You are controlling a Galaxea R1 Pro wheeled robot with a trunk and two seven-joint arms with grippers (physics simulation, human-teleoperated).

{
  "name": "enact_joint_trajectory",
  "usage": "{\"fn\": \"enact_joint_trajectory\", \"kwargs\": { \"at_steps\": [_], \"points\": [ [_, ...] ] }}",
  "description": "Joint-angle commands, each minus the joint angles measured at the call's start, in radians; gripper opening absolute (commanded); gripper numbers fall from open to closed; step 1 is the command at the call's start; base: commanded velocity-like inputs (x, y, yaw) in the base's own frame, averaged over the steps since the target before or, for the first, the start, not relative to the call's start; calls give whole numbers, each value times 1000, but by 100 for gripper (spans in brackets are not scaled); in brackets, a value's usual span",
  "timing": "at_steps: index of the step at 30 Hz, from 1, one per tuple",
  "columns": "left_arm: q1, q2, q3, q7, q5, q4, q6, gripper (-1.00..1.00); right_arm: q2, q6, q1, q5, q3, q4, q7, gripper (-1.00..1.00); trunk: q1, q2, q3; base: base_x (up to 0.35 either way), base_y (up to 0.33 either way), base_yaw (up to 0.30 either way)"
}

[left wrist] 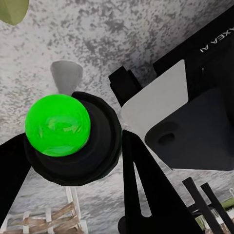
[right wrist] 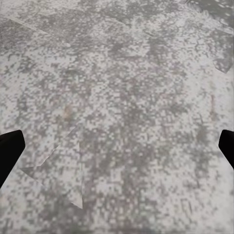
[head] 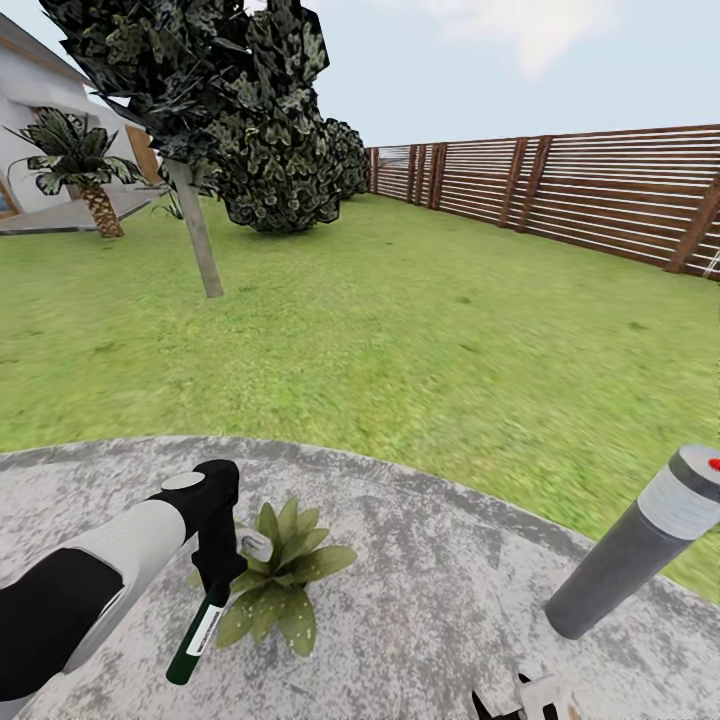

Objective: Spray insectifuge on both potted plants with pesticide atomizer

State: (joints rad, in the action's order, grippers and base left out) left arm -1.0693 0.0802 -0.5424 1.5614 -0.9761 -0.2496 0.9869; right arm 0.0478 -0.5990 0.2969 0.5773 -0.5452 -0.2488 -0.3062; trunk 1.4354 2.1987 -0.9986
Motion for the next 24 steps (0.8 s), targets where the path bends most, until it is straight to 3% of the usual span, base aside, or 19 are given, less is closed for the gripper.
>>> {"fn": "enact_joint_trajectory", "kwargs": {
  "at_steps": [1, 8, 13, 24],
  "points": [
    [0, 1, 1, 9, -10, -2, 10, -100, 0, -3, 1, 3, -9, 0, -8, 100, 0, 0, -1, -7, 2, -2],
    [0, -1, 2, 9, -10, -9, 9, -100, 0, -3, 1, 3, -9, 0, -8, 100, 0, 0, -1, -1, 0, 0],
    [0, -2, 2, 9, -5, -107, 13, -100, 0, -3, 1, 3, -9, 0, -8, 100, 0, 0, -1, 0, 0, 0],
    [18, 12, -2, 9, -10, -106, 12, -100, 0, -3, 1, 3, -9, 0, -8, 100, 0, 0, -1, 20, 0, 0]
  ]
}}
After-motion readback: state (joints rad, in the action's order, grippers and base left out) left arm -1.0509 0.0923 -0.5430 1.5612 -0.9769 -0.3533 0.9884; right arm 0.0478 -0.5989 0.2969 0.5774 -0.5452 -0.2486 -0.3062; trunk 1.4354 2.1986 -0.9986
